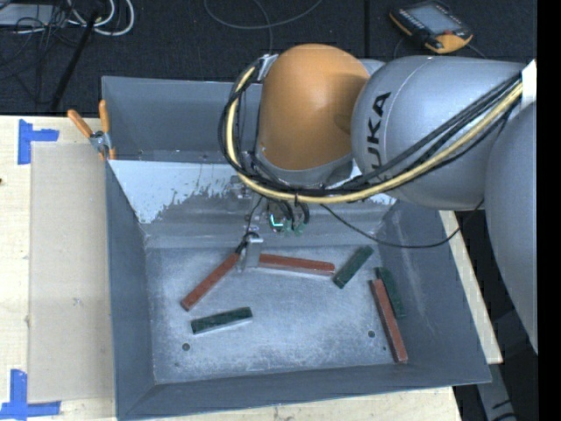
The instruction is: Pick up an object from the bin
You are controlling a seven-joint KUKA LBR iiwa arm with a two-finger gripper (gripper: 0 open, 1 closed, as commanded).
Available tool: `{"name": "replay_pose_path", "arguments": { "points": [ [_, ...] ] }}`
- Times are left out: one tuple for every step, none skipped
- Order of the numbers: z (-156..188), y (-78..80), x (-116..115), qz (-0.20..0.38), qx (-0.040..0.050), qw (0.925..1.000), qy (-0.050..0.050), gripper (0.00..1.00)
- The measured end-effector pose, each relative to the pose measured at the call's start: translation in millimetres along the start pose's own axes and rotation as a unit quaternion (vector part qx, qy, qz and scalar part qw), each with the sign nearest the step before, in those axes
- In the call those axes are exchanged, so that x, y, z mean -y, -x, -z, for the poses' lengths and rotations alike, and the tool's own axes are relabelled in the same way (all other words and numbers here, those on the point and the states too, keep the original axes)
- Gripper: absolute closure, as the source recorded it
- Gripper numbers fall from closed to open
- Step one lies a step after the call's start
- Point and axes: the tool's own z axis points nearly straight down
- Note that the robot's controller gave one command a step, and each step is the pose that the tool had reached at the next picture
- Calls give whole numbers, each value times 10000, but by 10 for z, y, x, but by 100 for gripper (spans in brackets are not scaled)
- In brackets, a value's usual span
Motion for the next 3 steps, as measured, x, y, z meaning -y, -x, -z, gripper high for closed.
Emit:
{"name": "replay_pose_path", "arguments": {
  "points": [
    [57, -88, 149, 482, 12, 9988, 4, 0],
    [-563, -127, 7, 1030, 43, 9947, -1, 0],
    [-1134, -165, 85, 1546, 29, 9880, 2, 0]
  ]
}}
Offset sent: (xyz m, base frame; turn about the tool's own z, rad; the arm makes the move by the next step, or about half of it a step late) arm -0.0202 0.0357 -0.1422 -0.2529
